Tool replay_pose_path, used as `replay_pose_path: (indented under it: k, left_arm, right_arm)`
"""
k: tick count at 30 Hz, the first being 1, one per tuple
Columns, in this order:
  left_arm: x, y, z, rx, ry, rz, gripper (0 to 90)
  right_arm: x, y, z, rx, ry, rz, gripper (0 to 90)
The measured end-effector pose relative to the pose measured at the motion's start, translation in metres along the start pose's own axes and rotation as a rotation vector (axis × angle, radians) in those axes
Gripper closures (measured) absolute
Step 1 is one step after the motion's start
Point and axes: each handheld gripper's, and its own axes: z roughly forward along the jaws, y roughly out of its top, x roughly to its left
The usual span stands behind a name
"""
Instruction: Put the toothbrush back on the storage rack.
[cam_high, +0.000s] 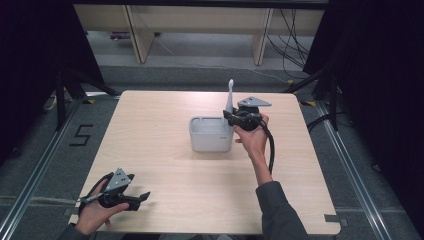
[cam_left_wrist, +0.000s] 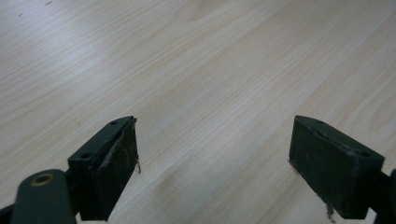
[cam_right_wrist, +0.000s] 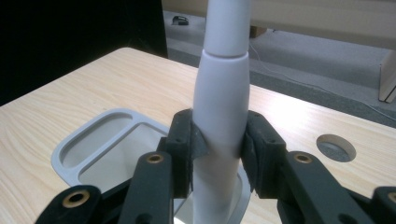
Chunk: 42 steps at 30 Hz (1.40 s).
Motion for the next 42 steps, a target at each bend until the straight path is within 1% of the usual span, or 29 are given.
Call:
replay_pose_path:
  k: [1,2,3,4,5,6,7,9,10,12,14,15,19,21,22,23,24,26,27,28,32,33,34,35,37,39,40,41,42]
  left_arm:
    - [0.000,0.000,0.000,-0.003,0.003,-0.003,15.2]
    - [0.000,0.000,0.000,-0.001,0.001,0.000,15.2]
    - [0.000,0.000,0.000,0.002,-0.003,0.000,15.2]
    - [0.000,0.000,0.000,0.002,-0.003,0.000,15.1]
    - [0.000,0.000,0.000,0.001,-0.001,-0.001,15.2]
    - [0.000,0.000,0.000,0.003,-0.003,-0.001,15.2]
    - [0.000,0.000,0.000,0.002,-0.002,-0.001,15.2]
    - [0.000,0.000,0.000,0.002,-0.003,-0.001,15.2]
    - [0.000,0.000,0.000,0.002,-0.002,-0.002,15.1]
    - [0.000,0.000,0.000,0.003,-0.002,0.000,15.2]
    - [0.000,0.000,0.000,0.000,0.000,-0.002,15.1]
    - [0.000,0.000,0.000,0.001,0.001,0.000,15.1]
    - [0.000,0.000,0.000,-0.003,0.000,-0.001,15.1]
    - [0.000,0.000,0.000,-0.001,0.001,-0.002,15.1]
    - [0.000,0.000,0.000,-0.001,0.001,-0.002,15.1]
    - [0.000,0.000,0.000,0.002,-0.003,-0.001,15.2]
    - [0.000,0.000,0.000,-0.001,-0.001,-0.003,15.2]
    - [0.000,0.000,0.001,0.006,0.003,0.004,15.2]
    - [0.000,0.000,0.001,0.003,0.000,0.004,15.1]
    - [-0.001,0.000,0.000,0.001,-0.001,0.000,15.1]
    - [0.000,0.000,0.000,0.001,0.000,0.000,15.1]
    - [0.000,0.000,0.000,0.001,-0.001,0.000,15.2]
    - [0.000,0.000,0.000,0.001,-0.001,0.000,15.2]
    - [0.000,0.000,0.000,0.001,-0.001,0.000,15.2]
    - [0.000,0.000,0.000,0.001,0.000,0.000,15.2]
    - [0.000,0.000,0.001,0.003,0.005,0.002,15.2]
    - [0.000,0.000,0.001,0.003,0.005,0.001,15.2]
    - [0.000,0.000,0.001,0.004,0.005,0.002,15.2]
    - [0.000,0.000,0.000,-0.001,0.002,-0.002,15.2]
  right_arm:
    - [0.001,-0.001,0.000,0.001,-0.003,0.022,66.3]
    - [0.001,-0.001,0.000,0.001,-0.003,0.022,66.3]
    - [0.001,-0.002,0.000,0.011,-0.005,0.017,66.4]
    - [0.000,-0.003,0.000,0.002,-0.011,-0.014,66.3]
    - [0.000,-0.004,0.001,0.005,-0.004,-0.008,66.3]
    - [0.000,-0.004,0.001,0.017,-0.012,-0.013,66.4]
    - [0.002,-0.006,0.001,0.027,-0.022,0.001,66.3]
    - [0.000,-0.007,0.003,0.025,-0.018,-0.021,66.4]
    - [0.001,-0.008,0.002,0.043,-0.026,-0.018,66.3]
    - [0.002,-0.009,0.003,0.042,-0.029,-0.017,66.4]
    - [0.001,-0.008,0.003,0.049,-0.025,-0.036,66.4]
    - [0.002,-0.009,0.003,0.052,-0.027,-0.022,66.4]
    - [0.002,-0.009,0.004,0.054,-0.031,-0.031,66.5]
    - [0.002,-0.011,0.004,0.048,-0.035,-0.022,66.7]
    - [0.000,-0.011,0.005,0.039,-0.036,-0.050,67.2]
    - [0.002,-0.011,0.004,0.041,-0.032,-0.035,68.3]
    - [0.001,-0.011,0.004,0.036,-0.017,-0.036,68.4]
    - [0.001,-0.010,0.003,0.010,-0.013,-0.039,68.1]
    - [0.003,-0.009,0.003,0.017,-0.018,-0.022,67.0]
    - [0.002,-0.008,0.001,0.024,-0.021,-0.032,66.0]
    - [0.003,-0.007,-0.001,0.013,0.004,-0.003,57.3]
    - [0.003,-0.007,-0.002,0.008,-0.005,-0.017,54.6]
    - [0.003,-0.007,-0.003,0.004,0.008,-0.019,51.6]
    - [0.003,-0.007,-0.004,0.003,-0.005,-0.022,49.1]
    - [0.003,-0.007,-0.008,-0.018,0.005,-0.004,43.8]
    - [0.003,-0.006,-0.009,-0.021,0.009,-0.001,43.0]
    - [0.004,-0.007,-0.011,-0.020,0.004,0.019,42.3]
    - [0.003,-0.006,-0.012,-0.024,0.005,0.003,42.2]
    - [0.004,-0.007,-0.013,-0.028,0.014,0.005,41.5]
